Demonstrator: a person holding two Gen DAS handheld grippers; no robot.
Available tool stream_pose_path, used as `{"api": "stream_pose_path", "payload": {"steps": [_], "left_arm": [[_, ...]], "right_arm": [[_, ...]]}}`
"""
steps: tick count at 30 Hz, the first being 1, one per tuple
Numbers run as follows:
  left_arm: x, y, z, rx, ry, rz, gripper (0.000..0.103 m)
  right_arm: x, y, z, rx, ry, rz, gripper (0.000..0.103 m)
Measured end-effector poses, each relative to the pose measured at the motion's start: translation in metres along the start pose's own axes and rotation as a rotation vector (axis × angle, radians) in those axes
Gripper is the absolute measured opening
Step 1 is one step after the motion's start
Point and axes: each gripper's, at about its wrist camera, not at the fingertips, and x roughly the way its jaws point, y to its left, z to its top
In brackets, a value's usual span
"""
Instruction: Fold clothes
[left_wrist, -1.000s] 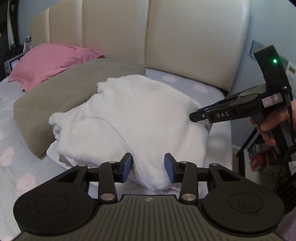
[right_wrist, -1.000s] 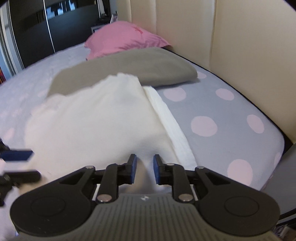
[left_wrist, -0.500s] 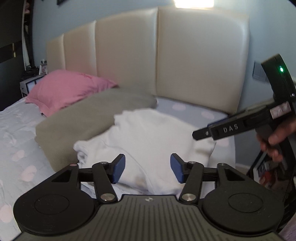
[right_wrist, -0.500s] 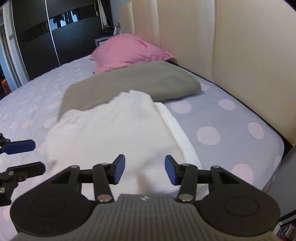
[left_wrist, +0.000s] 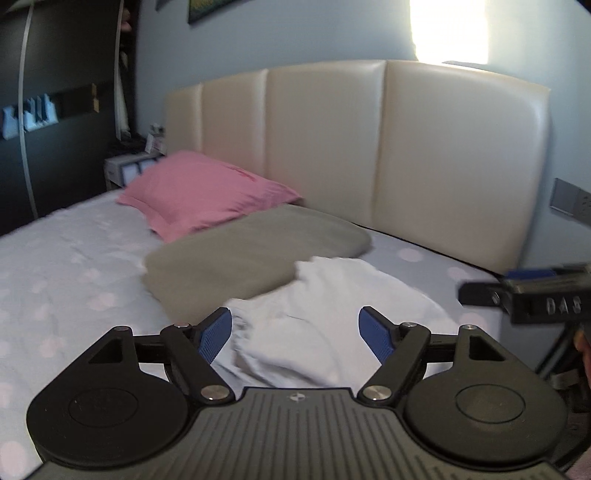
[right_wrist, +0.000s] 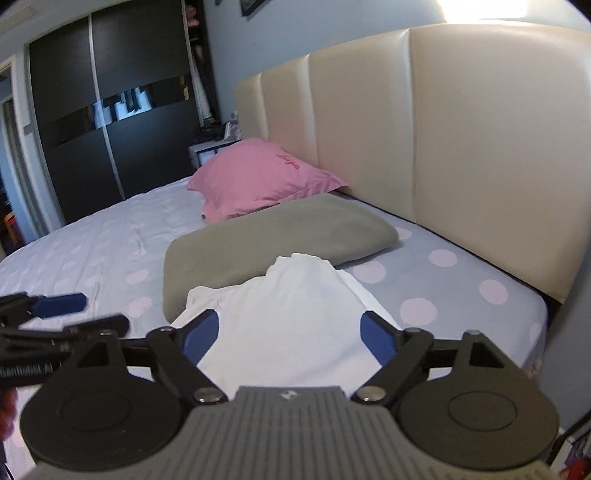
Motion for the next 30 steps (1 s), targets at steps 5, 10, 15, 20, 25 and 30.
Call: {"api": "stream_pose_path", "payload": {"steps": [5,10,15,20,25,30], "left_arm": [[-0.007,0.0,-0.011,0.007,0.004,0.019,0.076],[-0.009,0.0,-0.026,-0.005,0.027,0.023,0.076],[-0.01,0.001,-0.04,-0.016,0.051,0.026,0.076],[-0.009,0.003,-0.045,-0.023,0.083,0.019,0.076],[-0.009,0.006,-0.048,-0.028,0.116,0.011,0.076],[-0.007,0.009,-0.052,-0.036,0.138,0.013,0.076]], "right_arm": [[-0.008,0.011,-0.025,0.039,0.023,-0.036,0.09],[-0.007,0.018,-0.042,0.062,0.034,-0.062,0.091],[-0.001,0.022,-0.049,0.073,0.053,-0.074,0.093],[-0.002,0.032,-0.049,0.042,0.045,-0.065,0.094],[0.001,0.04,-0.05,0.006,0.064,-0.055,0.094],[0.005,0.044,-0.052,-0.007,0.083,-0.054,0.094]]}}
